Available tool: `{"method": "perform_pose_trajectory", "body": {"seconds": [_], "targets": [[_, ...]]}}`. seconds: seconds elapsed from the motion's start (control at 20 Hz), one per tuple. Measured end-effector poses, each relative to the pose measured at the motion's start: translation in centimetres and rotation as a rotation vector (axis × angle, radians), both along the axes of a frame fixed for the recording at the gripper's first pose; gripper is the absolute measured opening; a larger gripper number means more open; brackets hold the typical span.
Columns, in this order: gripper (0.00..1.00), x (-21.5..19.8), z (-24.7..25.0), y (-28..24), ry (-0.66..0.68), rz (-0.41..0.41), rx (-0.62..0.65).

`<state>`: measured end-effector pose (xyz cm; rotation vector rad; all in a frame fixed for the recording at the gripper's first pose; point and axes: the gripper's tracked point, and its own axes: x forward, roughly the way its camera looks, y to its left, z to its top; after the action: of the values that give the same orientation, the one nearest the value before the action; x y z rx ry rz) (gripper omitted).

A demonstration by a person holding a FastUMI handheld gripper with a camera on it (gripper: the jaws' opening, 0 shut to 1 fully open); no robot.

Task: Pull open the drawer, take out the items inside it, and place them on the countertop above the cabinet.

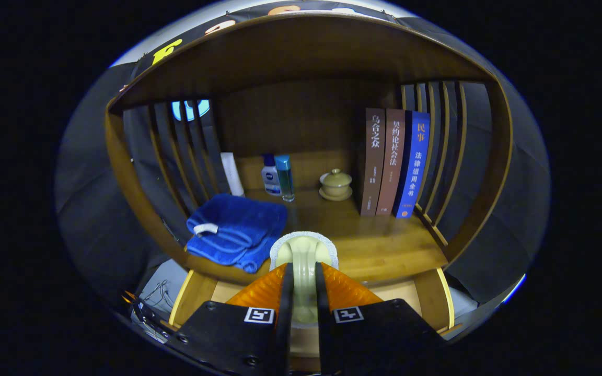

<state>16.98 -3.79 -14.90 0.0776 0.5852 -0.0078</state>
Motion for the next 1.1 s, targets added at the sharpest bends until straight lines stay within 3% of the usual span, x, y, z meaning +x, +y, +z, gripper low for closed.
{"method": "perform_pose_trajectory", "body": {"seconds": [0.4,0.9,0.95,1.1], "targets": [[0.27,8.5,-3.8,-0.7,0.035,0.005,0.023],[0.27,11.3,-7.4,-1.3,0.091,-0.021,0.059],[0.30,11.7,-7.3,-1.3,0.091,-0.023,0.064],[0.82,10.6,-5.8,-1.5,0.070,-0.016,0.056]]}}
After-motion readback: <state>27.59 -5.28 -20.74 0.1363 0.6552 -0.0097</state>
